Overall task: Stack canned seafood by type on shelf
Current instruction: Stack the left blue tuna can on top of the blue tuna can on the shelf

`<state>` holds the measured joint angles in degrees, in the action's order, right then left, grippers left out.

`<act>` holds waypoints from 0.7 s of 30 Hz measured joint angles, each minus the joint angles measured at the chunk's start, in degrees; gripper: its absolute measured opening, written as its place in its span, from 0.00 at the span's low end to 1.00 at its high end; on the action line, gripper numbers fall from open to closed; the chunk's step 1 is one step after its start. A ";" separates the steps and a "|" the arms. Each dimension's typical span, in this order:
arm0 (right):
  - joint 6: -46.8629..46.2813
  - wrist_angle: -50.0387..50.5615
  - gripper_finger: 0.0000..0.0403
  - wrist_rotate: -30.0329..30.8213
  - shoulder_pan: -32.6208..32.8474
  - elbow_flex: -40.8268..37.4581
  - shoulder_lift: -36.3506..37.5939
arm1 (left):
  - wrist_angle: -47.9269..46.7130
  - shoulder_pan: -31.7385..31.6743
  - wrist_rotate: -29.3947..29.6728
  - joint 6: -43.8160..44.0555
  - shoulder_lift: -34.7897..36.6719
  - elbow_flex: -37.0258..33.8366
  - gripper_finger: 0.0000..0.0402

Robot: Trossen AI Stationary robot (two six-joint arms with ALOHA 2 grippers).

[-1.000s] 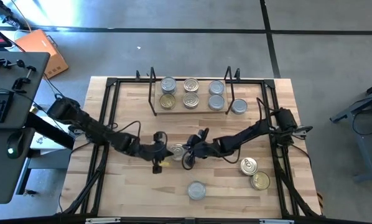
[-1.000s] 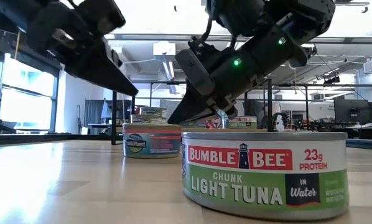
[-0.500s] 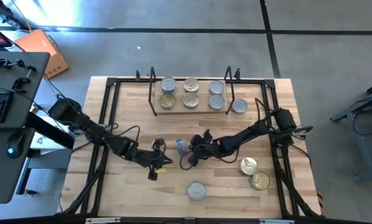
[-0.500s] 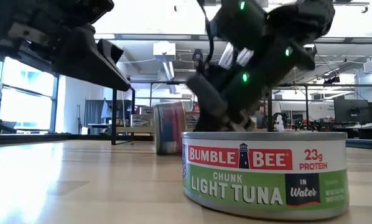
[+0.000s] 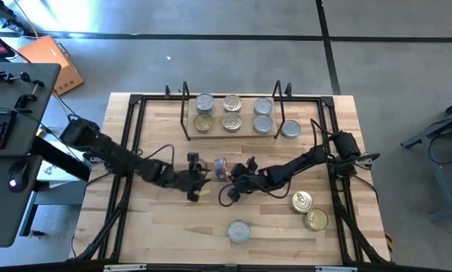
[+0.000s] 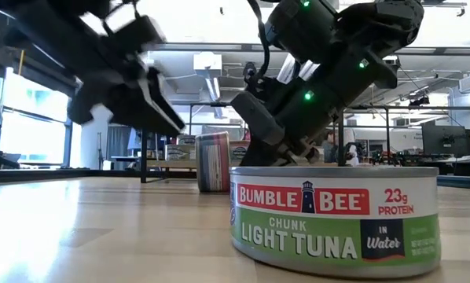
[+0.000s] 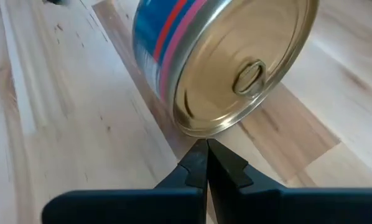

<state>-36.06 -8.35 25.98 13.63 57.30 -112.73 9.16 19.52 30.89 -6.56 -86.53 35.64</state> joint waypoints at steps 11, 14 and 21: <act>0.57 0.91 0.00 2.90 -0.13 0.04 1.00 | 9.72 -6.16 -10.66 -6.79 -9.78 0.00 0.18; 0.49 2.38 0.00 2.88 -0.13 0.04 1.56 | 13.28 -4.92 -13.30 -7.53 -11.03 0.14 0.16; -1.53 9.02 0.00 2.90 0.70 0.04 4.04 | 7.22 -0.82 -12.98 -7.92 -8.55 3.67 0.17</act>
<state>-37.58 0.67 28.88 14.33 57.34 -108.69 16.38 18.70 17.92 -14.48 -95.08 39.30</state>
